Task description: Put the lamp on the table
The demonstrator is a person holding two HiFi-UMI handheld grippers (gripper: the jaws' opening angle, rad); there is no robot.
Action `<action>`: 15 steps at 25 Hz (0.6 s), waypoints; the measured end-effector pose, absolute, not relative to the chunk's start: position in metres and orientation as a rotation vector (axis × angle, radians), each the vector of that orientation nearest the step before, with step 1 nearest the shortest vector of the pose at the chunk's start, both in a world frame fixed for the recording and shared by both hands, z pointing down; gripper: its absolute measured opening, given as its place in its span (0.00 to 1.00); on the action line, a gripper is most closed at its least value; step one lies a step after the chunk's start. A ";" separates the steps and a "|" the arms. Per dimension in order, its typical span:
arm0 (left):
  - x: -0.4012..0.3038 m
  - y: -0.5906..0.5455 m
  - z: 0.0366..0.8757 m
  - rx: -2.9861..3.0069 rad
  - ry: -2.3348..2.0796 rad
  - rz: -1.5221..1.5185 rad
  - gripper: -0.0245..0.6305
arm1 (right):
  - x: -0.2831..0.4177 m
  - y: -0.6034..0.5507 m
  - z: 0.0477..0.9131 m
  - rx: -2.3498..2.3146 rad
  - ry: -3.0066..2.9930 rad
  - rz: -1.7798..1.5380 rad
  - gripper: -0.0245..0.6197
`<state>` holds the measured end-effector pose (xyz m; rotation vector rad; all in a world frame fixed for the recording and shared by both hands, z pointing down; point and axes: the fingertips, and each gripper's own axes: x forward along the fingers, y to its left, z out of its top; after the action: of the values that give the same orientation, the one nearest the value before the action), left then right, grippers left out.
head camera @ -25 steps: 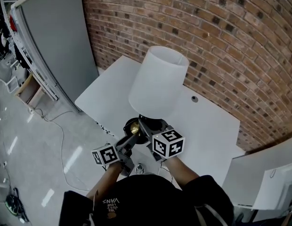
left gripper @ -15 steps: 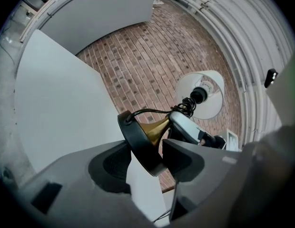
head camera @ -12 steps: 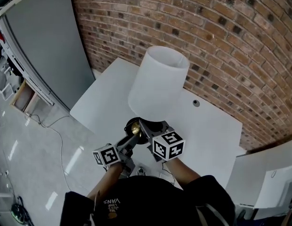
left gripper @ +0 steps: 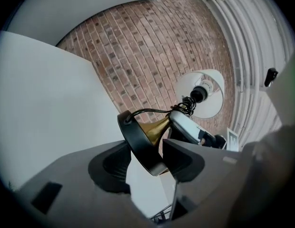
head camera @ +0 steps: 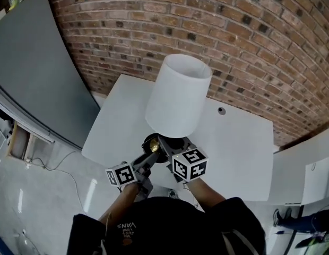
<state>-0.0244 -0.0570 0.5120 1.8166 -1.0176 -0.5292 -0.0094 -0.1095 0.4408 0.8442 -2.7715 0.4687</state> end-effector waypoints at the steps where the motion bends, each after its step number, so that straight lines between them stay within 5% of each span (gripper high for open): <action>1: -0.033 -0.060 0.512 1.828 -0.999 -0.513 0.35 | -0.016 -0.112 0.441 0.879 -2.767 0.479 0.16; 15: -0.092 -0.080 0.527 1.934 -0.752 -0.365 0.35 | -0.063 -0.125 0.454 1.239 -2.658 0.496 0.16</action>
<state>-0.0916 -0.0798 0.5275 1.9341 -0.7519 -0.3653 -0.0629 -0.1252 0.4541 1.2390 -2.6583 0.4956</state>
